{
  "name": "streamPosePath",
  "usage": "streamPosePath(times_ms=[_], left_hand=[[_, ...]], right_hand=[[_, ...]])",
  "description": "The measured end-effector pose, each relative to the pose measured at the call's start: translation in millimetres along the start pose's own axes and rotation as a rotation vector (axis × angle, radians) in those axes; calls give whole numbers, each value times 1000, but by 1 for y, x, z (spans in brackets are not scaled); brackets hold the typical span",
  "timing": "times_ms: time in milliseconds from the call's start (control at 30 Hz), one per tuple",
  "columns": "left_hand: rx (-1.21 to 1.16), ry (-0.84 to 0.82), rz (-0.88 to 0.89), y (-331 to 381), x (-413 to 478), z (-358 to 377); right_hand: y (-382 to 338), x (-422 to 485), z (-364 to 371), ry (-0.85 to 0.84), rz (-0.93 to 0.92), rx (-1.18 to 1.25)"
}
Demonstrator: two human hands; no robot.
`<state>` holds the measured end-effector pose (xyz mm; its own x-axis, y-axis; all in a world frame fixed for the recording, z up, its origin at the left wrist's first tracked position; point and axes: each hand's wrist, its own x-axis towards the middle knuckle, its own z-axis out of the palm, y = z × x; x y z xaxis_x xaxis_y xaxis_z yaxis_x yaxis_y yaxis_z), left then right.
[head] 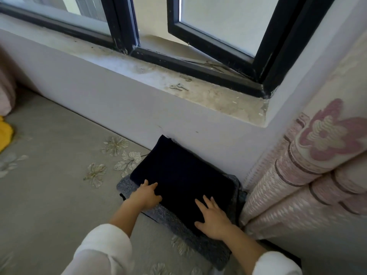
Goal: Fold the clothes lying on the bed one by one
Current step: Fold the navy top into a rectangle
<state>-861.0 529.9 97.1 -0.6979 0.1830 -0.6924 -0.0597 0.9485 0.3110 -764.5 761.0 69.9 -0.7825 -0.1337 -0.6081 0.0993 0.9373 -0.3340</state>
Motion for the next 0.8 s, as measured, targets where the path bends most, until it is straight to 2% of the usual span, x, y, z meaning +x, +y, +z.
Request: streamPosePath(times_ms=[100,233,433,633,800], left_hand=[[-113,122,74,-4,-30,18],[-188,102,47,-12,-84,48],[-369,129,-149,-54,-179,109],[-470,332,-269,-110,-311,167],[-571,469,-412,-162,-422,224]], right_hand=[[-6,-15,-3,121,2,62],[-21,-38,4,247,-66,63],[-67,-85,46,133,-223,98],[-138,-150,109,44,-330,72],[-208,-220,179,-63,-500,-40]])
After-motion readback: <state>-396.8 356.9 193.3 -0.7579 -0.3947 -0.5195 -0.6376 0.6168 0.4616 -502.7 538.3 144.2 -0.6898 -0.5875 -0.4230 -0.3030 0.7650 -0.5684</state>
